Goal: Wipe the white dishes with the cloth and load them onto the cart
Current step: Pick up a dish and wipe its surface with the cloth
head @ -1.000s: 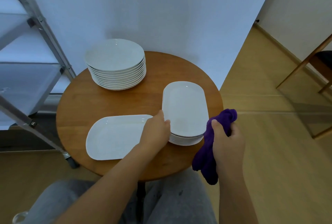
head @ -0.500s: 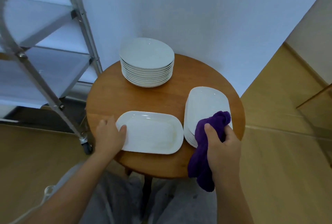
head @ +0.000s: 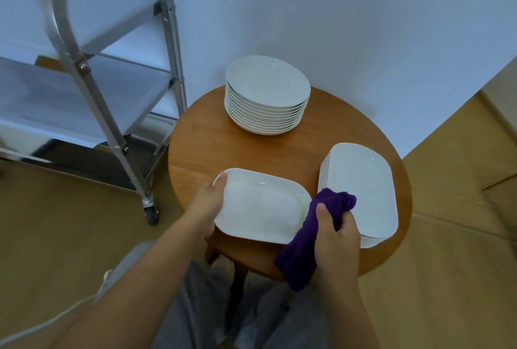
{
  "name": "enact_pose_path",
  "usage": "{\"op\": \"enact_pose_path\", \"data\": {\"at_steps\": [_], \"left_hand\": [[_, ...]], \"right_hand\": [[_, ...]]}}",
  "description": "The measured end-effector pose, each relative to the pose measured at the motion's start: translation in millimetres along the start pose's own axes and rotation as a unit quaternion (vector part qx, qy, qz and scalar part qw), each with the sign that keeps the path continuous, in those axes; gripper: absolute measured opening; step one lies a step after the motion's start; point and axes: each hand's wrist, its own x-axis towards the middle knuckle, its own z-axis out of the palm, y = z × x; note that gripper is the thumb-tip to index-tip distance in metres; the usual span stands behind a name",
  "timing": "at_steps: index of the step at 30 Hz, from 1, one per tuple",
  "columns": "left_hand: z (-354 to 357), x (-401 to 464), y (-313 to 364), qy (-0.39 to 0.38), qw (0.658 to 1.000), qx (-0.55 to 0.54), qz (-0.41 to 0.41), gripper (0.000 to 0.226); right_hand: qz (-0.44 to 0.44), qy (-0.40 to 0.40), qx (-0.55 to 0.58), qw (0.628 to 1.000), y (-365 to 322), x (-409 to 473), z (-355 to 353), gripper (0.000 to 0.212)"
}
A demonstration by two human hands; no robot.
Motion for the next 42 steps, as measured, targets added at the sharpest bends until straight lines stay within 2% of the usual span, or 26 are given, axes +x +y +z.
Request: {"op": "enact_pose_path", "data": {"at_steps": [3, 6, 7, 9, 11, 13, 16, 19, 24, 28, 32, 35, 38, 42], "left_hand": [[-1.8, -6.0, -3.2, 0.018, 0.999, -0.041, -0.008, 0.045], [-4.3, -20.6, -8.2, 0.019, 0.996, -0.089, -0.011, 0.038], [-4.6, -27.0, -10.2, 0.014, 0.995, -0.101, -0.003, 0.036], [-4.9, -40.5, -14.1, 0.009, 0.993, -0.112, 0.021, 0.033], [-4.7, -53.3, -16.5, 0.016, 0.989, -0.137, 0.046, 0.033], [-3.8, -64.4, -17.9, 0.024, 0.986, -0.155, 0.062, 0.033], [-2.4, -75.1, -17.5, 0.023, 0.979, -0.189, 0.070, 0.031], [-3.1, -81.5, -15.3, 0.024, 0.979, -0.181, 0.092, 0.031], [-17.3, -87.3, -9.7, 0.006, 0.980, -0.145, 0.134, 0.035], [-22.5, -96.0, -12.5, -0.035, 0.971, -0.183, 0.151, 0.041], [-30.9, -105.0, -11.6, 0.017, 0.964, -0.247, 0.096, 0.049], [-31.0, -112.4, -12.1, 0.007, 0.965, -0.243, 0.097, 0.053], [-29.9, -120.0, -9.8, -0.028, 0.964, -0.207, 0.162, 0.052], [-34.8, -126.2, -9.4, -0.075, 0.958, -0.163, 0.224, 0.047]], "right_hand": [[0.051, -0.060, 0.053, 0.995, -4.1, -3.6, -4.1, 0.055], [0.061, -0.124, 0.067, 0.988, -10.7, -6.2, -5.8, 0.079], [0.055, -0.145, 0.038, 0.987, -13.7, -6.6, -4.3, 0.084], [0.024, -0.176, -0.097, 0.979, -19.6, -8.6, 3.0, 0.089], [-0.038, -0.167, -0.253, 0.952, -19.9, -10.7, 12.0, 0.089], [-0.097, -0.123, -0.339, 0.928, -18.4, -12.4, 18.6, 0.083], [-0.149, -0.052, -0.399, 0.903, -17.4, -11.3, 26.3, 0.076], [-0.167, -0.035, -0.405, 0.898, -19.7, -14.9, 38.8, 0.072], [-0.246, -0.125, -0.355, 0.893, -23.0, -34.5, 54.0, 0.066], [-0.338, -0.237, -0.297, 0.861, -27.5, -63.9, 64.0, 0.060], [-0.297, -0.334, -0.225, 0.866, -26.8, -86.3, 52.9, 0.062], [-0.338, -0.336, -0.265, 0.838, -26.7, -93.9, 45.8, 0.066], [-0.396, -0.328, -0.327, 0.792, -34.4, -82.2, 45.2, 0.075], [-0.433, -0.296, -0.356, 0.773, -52.8, -63.4, 40.0, 0.081]]}}
